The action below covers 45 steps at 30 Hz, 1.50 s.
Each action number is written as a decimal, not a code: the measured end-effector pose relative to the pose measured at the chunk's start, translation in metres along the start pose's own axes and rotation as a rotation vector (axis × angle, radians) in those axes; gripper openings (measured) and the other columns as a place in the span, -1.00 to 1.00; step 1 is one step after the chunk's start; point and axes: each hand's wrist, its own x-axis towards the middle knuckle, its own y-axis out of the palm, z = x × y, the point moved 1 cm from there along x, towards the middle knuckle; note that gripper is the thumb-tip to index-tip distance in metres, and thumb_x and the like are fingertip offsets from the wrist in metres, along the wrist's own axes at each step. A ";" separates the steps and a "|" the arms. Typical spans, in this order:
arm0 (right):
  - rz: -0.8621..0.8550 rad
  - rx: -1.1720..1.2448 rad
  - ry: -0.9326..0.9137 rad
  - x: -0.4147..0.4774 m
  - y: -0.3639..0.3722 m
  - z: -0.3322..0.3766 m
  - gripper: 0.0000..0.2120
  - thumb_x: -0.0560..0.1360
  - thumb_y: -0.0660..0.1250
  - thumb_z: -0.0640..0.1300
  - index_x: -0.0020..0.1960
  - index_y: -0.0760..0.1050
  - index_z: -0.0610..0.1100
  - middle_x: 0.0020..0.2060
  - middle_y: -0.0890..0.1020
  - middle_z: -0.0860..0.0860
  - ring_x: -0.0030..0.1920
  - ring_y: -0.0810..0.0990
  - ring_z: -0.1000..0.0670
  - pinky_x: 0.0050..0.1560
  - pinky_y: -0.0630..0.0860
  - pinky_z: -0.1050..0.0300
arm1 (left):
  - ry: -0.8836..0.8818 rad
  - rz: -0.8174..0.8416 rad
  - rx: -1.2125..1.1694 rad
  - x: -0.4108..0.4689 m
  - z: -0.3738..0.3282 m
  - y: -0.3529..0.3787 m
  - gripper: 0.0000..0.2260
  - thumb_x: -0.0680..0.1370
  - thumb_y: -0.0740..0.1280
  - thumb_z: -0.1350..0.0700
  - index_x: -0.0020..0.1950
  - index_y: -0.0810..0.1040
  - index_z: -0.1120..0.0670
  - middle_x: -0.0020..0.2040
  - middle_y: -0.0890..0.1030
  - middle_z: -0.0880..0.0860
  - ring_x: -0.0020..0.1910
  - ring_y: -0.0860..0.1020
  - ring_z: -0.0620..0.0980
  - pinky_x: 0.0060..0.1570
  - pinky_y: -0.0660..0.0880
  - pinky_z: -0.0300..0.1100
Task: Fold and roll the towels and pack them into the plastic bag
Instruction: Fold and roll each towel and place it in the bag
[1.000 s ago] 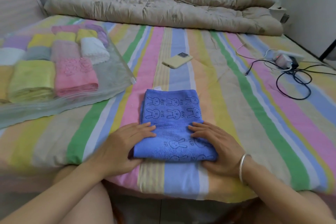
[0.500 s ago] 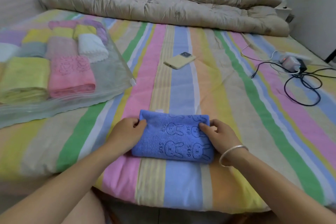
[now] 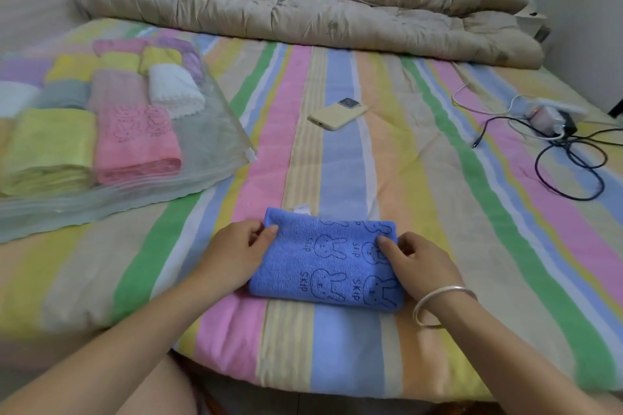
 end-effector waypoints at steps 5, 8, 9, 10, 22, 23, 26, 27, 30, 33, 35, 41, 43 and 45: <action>0.149 0.642 0.059 -0.002 0.001 0.006 -0.74 0.43 0.46 -0.11 -0.01 0.50 -0.25 -0.13 0.64 -0.13 -0.21 0.60 -0.06 -0.20 0.56 0.14 | 0.278 -0.106 0.245 0.012 -0.039 -0.008 -0.27 0.46 0.14 -0.38 0.50 0.17 0.01 0.42 0.36 0.00 0.35 0.39 0.03 0.27 0.36 -0.02; 0.126 0.769 0.088 0.001 0.003 0.006 -0.68 0.39 0.49 -0.23 0.08 0.47 -0.20 0.01 0.62 -0.19 -0.08 0.64 -0.15 -0.04 0.59 -0.03 | 0.387 0.429 0.327 0.030 -0.075 0.004 -0.12 0.40 0.29 -0.41 0.57 0.05 -0.04 0.46 0.36 -0.02 0.41 0.35 0.00 0.40 0.27 -0.05; 0.119 0.802 0.096 0.002 0.003 0.007 -0.65 0.38 0.49 -0.26 0.10 0.45 -0.18 0.04 0.61 -0.21 -0.04 0.63 -0.19 -0.01 0.59 -0.08 | 0.369 0.556 0.387 0.036 -0.085 0.008 -0.10 0.38 0.35 -0.38 0.56 0.08 -0.04 0.43 0.40 -0.02 0.39 0.39 0.02 0.37 0.31 -0.06; 0.113 0.827 0.096 0.003 0.004 0.007 -0.63 0.38 0.49 -0.29 0.11 0.43 -0.15 0.06 0.60 -0.21 0.00 0.62 -0.21 0.00 0.58 -0.11 | 0.334 0.623 0.438 0.044 -0.092 0.010 -0.09 0.35 0.40 -0.37 0.55 0.15 -0.02 0.41 0.43 -0.01 0.36 0.42 0.03 0.35 0.34 -0.06; 0.282 0.994 -0.251 0.002 -0.035 0.047 -0.32 0.11 0.61 -0.18 0.18 0.44 -0.05 0.09 0.63 -0.16 -0.03 0.65 -0.12 -0.08 0.63 0.02 | 0.250 0.792 0.133 0.054 -0.103 -0.051 -0.60 0.33 0.53 -0.20 -0.01 0.64 0.03 -0.04 0.70 -0.05 -0.03 0.67 -0.06 0.08 0.59 -0.08; 0.316 0.996 -0.278 0.004 -0.040 0.053 -0.21 0.03 0.67 -0.10 0.19 0.44 -0.05 0.08 0.64 -0.15 -0.02 0.66 -0.13 -0.08 0.63 0.02 | 0.259 0.767 0.070 0.048 -0.102 -0.061 -0.58 0.32 0.52 -0.22 0.00 0.64 0.06 -0.05 0.70 -0.04 -0.05 0.67 -0.05 0.04 0.60 -0.09; 0.431 0.972 -0.359 0.006 -0.049 0.078 -0.15 -0.05 0.70 0.02 0.19 0.48 -0.04 0.08 0.64 -0.17 0.00 0.65 -0.15 -0.05 0.62 0.00 | 0.232 0.651 -0.090 0.022 -0.091 -0.088 -0.56 0.32 0.45 -0.24 -0.01 0.62 0.07 -0.16 0.69 -0.10 -0.15 0.67 -0.10 -0.13 0.58 -0.20; 0.480 0.951 -0.385 0.007 -0.048 0.088 -0.19 -0.02 0.69 0.01 0.18 0.50 -0.04 0.07 0.64 -0.17 0.00 0.65 -0.14 -0.05 0.62 0.01 | 0.210 0.635 -0.139 0.013 -0.083 -0.096 -0.58 0.34 0.43 -0.22 0.01 0.62 0.06 -0.13 0.69 -0.10 -0.12 0.67 -0.11 -0.10 0.58 -0.20; 0.556 0.798 -0.439 0.004 -0.028 0.124 -0.43 0.18 0.62 -0.11 0.14 0.51 -0.03 0.01 0.66 -0.14 -0.04 0.65 -0.10 -0.02 0.62 -0.02 | 0.130 0.628 -0.279 -0.018 -0.046 -0.112 -0.61 0.40 0.43 -0.22 0.13 0.61 -0.03 0.06 0.69 -0.08 0.04 0.65 -0.10 0.06 0.57 -0.19; 0.531 0.555 -0.502 0.001 0.007 0.156 -0.64 0.41 0.48 -0.23 0.14 0.48 -0.03 0.00 0.63 -0.11 -0.05 0.63 -0.06 0.14 0.56 -0.10 | -0.028 0.481 -0.396 -0.042 -0.004 -0.116 -0.68 0.45 0.41 -0.12 0.15 0.59 -0.06 0.05 0.69 -0.12 0.02 0.65 -0.14 -0.03 0.56 -0.29; 0.503 0.455 -0.564 -0.002 0.036 0.176 -0.75 0.47 0.42 -0.18 0.11 0.49 -0.01 0.02 0.63 -0.05 -0.03 0.61 0.00 0.14 0.56 0.00 | -0.130 0.417 -0.517 -0.055 0.030 -0.124 -0.73 0.50 0.38 0.00 0.19 0.58 -0.02 0.03 0.70 -0.08 0.01 0.66 -0.09 -0.06 0.57 -0.26; 0.179 -0.183 -0.982 0.011 0.107 0.203 -0.62 0.57 0.12 0.16 0.16 0.57 -0.01 0.37 0.43 0.02 0.41 0.29 -0.02 0.36 0.29 -0.01 | -0.479 0.294 -0.672 -0.074 0.136 -0.157 -0.57 0.37 0.53 -0.10 0.20 0.63 0.01 0.15 0.66 0.07 0.16 0.61 0.09 0.23 0.50 0.03; 0.148 -0.369 -1.059 0.016 0.121 0.208 -0.34 0.51 -0.17 0.30 0.22 0.55 0.01 0.47 0.28 0.02 0.51 0.10 -0.04 0.45 0.13 -0.02 | -0.472 0.227 -0.635 -0.068 0.185 -0.156 -0.45 0.34 0.53 -0.22 0.28 0.57 -0.07 0.24 0.62 -0.01 0.24 0.57 0.00 0.31 0.45 0.03; 0.130 -0.480 -1.092 0.022 0.131 0.210 -0.17 0.44 -0.37 0.40 0.33 0.46 0.06 0.52 0.18 0.02 0.54 0.00 -0.05 0.50 -0.03 -0.03 | -0.502 0.215 -0.722 -0.062 0.226 -0.149 -0.44 0.36 0.52 -0.21 0.31 0.55 -0.06 0.26 0.60 0.02 0.25 0.57 0.01 0.30 0.45 0.04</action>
